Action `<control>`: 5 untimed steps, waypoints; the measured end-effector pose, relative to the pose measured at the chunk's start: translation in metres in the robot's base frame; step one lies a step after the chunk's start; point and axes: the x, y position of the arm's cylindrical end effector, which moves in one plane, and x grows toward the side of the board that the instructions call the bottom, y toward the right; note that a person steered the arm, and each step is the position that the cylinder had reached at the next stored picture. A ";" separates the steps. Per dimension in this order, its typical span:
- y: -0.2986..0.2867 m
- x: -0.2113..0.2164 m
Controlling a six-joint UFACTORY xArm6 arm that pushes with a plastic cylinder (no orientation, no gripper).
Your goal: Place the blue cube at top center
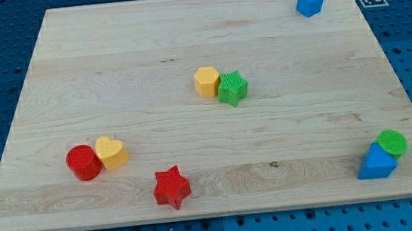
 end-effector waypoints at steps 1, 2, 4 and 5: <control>0.001 -0.065; 0.001 -0.135; -0.036 -0.220; -0.091 -0.224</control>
